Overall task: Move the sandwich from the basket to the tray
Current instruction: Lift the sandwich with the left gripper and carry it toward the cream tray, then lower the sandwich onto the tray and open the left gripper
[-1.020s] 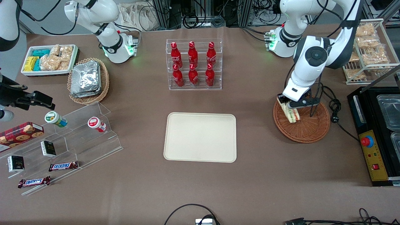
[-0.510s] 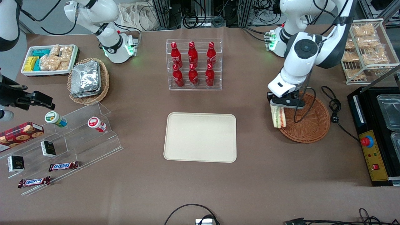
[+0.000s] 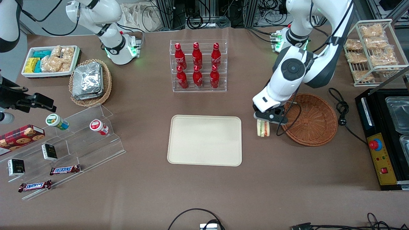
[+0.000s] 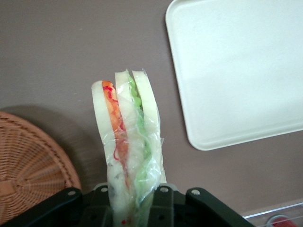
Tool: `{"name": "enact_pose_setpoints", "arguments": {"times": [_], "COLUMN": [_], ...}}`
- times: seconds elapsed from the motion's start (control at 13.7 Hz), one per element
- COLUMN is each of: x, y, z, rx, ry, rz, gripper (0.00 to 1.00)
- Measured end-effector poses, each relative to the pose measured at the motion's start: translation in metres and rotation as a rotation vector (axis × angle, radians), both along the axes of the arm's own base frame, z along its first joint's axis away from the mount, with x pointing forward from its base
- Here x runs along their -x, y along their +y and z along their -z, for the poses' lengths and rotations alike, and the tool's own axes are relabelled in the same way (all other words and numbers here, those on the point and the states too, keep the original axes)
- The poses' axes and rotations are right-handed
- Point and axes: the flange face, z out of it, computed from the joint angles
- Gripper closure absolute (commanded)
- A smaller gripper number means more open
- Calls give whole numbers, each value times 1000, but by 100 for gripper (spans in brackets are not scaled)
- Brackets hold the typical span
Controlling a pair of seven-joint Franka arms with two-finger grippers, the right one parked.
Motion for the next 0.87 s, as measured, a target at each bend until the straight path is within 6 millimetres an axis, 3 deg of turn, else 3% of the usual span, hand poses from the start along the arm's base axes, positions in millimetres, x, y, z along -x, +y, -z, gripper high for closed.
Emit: {"name": "enact_pose_setpoints", "arguments": {"times": [0.51,0.87], "x": [-9,-20], "y": [-79,-105], "z": [19,51], "rx": [51,43], "ry": [27,9], "rz": [-41,-78], "gripper": [81,81]}}
